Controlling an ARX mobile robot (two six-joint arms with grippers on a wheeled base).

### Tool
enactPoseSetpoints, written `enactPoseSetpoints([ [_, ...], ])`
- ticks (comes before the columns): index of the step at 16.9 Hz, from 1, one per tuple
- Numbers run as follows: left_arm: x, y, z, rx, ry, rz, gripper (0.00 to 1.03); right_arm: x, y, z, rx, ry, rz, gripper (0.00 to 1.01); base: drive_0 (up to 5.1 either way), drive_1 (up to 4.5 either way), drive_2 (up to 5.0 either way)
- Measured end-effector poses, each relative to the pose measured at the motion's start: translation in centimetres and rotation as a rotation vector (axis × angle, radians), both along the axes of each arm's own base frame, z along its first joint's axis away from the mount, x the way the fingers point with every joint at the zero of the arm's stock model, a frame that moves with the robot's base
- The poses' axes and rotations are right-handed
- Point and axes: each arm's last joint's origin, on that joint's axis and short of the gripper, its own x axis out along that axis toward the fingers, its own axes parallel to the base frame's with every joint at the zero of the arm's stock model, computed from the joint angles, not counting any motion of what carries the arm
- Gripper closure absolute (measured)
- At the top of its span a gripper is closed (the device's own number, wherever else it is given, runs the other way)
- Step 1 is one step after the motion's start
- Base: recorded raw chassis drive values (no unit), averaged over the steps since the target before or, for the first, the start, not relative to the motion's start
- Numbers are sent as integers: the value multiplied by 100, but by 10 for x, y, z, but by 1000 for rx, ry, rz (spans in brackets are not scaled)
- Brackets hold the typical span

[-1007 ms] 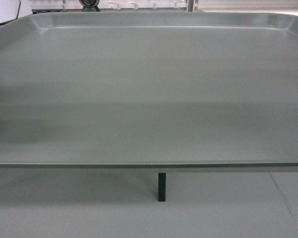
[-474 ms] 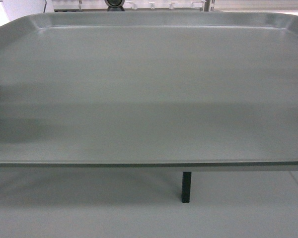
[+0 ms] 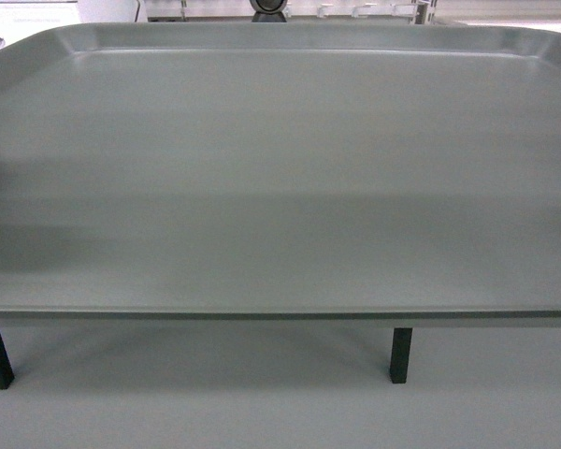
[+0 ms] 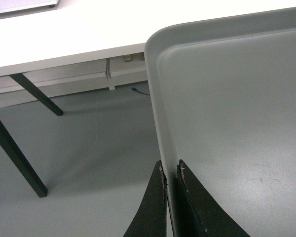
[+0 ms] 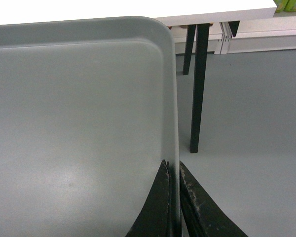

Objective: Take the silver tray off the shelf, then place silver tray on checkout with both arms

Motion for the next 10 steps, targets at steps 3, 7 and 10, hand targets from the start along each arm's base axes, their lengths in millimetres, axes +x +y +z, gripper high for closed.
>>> enactPoseSetpoints([
  [3,0,0,0,0,0,0,99,0,0,0,1,-2,0,98,0,0,0],
  [7,0,0,0,0,0,0,99,0,0,0,1,-3,0,98,0,0,0],
  [10,0,0,0,-1,-3,1,99,0,0,1,1,-4,0,98,4,282,-274],
])
